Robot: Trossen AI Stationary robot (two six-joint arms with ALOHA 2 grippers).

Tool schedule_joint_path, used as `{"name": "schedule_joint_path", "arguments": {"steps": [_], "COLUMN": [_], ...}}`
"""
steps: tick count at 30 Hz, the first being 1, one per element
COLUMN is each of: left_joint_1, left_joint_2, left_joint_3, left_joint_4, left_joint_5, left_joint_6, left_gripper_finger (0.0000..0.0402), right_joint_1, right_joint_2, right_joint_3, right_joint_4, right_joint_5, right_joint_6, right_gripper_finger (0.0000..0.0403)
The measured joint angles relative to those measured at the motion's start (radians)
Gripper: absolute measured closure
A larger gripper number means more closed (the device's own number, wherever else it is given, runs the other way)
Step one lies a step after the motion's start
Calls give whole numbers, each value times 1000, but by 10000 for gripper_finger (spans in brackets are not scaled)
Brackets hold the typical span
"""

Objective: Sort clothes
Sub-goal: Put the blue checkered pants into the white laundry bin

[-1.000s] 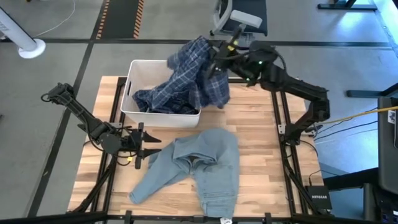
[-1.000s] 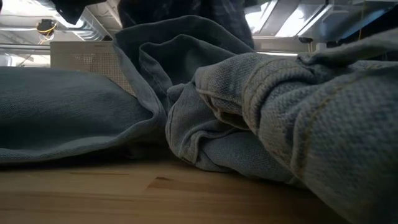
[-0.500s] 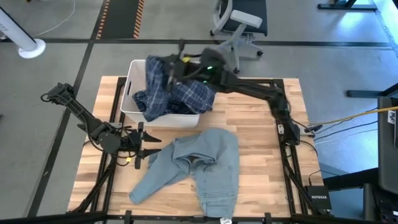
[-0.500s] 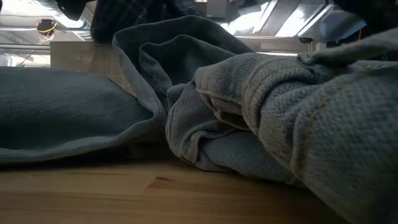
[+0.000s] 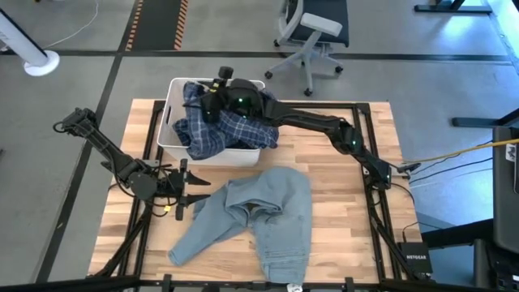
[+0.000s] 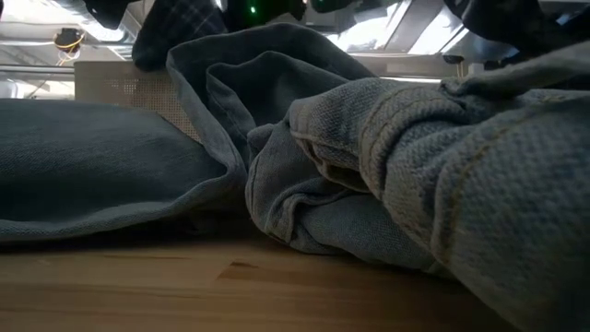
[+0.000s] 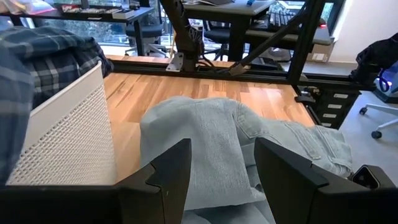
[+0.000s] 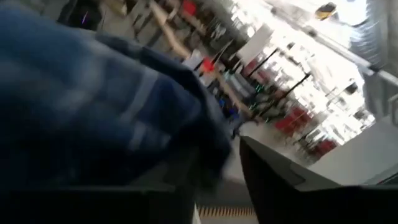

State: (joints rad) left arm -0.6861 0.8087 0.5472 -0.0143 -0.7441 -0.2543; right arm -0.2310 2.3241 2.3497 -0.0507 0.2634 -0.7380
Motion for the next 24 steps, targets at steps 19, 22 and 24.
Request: {"name": "schedule_joint_path", "arguments": {"steps": [19,22,24], "left_joint_1": [0,0,0], "left_joint_2": [0,0,0], "left_joint_3": [0,0,0], "left_joint_4": [-1,1,0], "left_joint_5": [0,0,0], "left_joint_6": [-5,-6,-7], "left_gripper_finger": [229,229,229], "right_joint_1": [-12,-11,-12], "right_joint_2": [-412,-484,-512], "right_joint_3": [1,-20,-57], "right_joint_4": [-683,-860,-973], "right_joint_5": [15,14,18], "right_joint_6": [-110,-86,-73], "right_gripper_finger": [182,182,182]}}
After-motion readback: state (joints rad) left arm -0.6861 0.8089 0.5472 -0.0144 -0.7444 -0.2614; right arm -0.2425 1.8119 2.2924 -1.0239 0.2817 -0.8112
